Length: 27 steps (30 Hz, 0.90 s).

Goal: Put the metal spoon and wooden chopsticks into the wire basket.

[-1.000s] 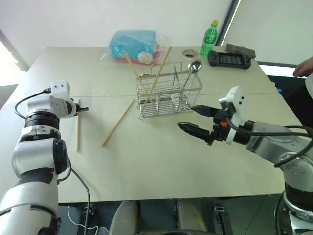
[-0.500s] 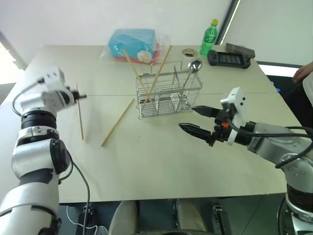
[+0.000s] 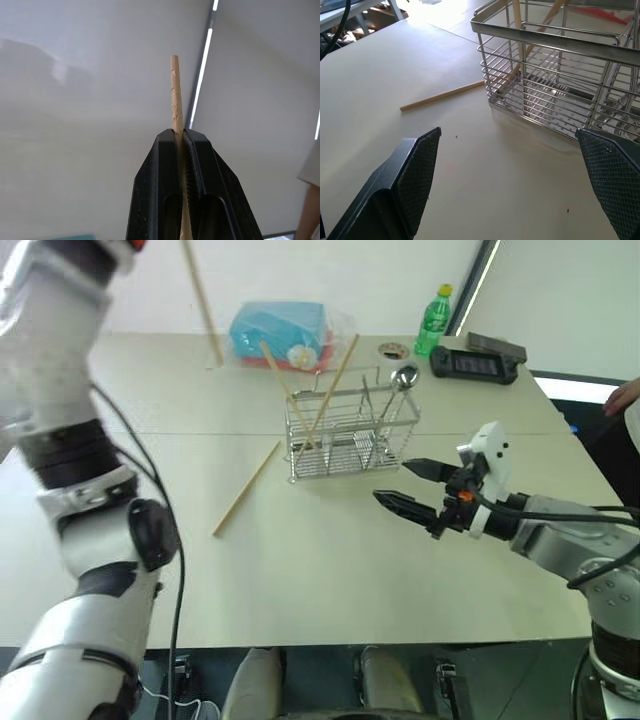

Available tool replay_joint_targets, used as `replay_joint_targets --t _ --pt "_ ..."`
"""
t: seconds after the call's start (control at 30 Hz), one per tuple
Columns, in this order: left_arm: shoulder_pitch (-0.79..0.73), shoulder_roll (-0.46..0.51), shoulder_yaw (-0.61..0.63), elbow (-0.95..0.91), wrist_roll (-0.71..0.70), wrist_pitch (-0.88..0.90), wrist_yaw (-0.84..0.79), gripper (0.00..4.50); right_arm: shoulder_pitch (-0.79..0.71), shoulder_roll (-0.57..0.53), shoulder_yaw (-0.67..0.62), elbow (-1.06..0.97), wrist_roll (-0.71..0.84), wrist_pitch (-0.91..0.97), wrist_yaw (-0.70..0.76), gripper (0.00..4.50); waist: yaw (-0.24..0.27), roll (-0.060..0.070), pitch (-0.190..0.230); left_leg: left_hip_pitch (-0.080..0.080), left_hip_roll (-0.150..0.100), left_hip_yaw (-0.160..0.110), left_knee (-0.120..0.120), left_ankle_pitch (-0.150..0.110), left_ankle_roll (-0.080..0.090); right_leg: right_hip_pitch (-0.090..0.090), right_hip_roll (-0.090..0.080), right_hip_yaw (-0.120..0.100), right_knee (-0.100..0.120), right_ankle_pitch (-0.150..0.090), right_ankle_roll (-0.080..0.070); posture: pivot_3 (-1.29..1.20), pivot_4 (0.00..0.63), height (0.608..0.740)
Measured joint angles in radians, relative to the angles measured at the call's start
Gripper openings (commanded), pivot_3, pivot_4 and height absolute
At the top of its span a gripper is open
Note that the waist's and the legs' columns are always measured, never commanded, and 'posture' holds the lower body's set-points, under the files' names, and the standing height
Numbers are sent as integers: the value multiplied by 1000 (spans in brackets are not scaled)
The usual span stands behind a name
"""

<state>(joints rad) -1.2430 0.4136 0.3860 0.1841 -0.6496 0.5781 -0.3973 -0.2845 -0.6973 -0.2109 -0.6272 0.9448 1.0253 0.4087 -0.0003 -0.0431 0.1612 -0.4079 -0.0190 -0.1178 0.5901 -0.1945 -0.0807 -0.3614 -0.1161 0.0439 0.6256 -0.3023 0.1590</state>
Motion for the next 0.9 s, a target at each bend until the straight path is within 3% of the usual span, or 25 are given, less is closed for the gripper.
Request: replay_joint_targets --t 0.4,0.7,0.9 --pt "-18 -144 -180 320 207 -385 -138 39 69 23 -41 -88 46 -1 -130 4500 -10 1 1 -2 0 0 0 -1 1 -2 0 0 0 0 0 0 150 710" --pt "-8 -222 -207 425 250 -490 -164 39 123 29 -74 -143 104 -7 -206 4500 -10 1 1 -2 0 0 0 -1 2 -2 0 0 0 0 1 0 150 710" --pt "81 -253 -216 414 269 -495 -148 39 133 11 -94 -155 138 -15 -227 4500 -11 1 1 -2 0 0 0 -1 2 -2 0 0 0 0 1 0 150 710"
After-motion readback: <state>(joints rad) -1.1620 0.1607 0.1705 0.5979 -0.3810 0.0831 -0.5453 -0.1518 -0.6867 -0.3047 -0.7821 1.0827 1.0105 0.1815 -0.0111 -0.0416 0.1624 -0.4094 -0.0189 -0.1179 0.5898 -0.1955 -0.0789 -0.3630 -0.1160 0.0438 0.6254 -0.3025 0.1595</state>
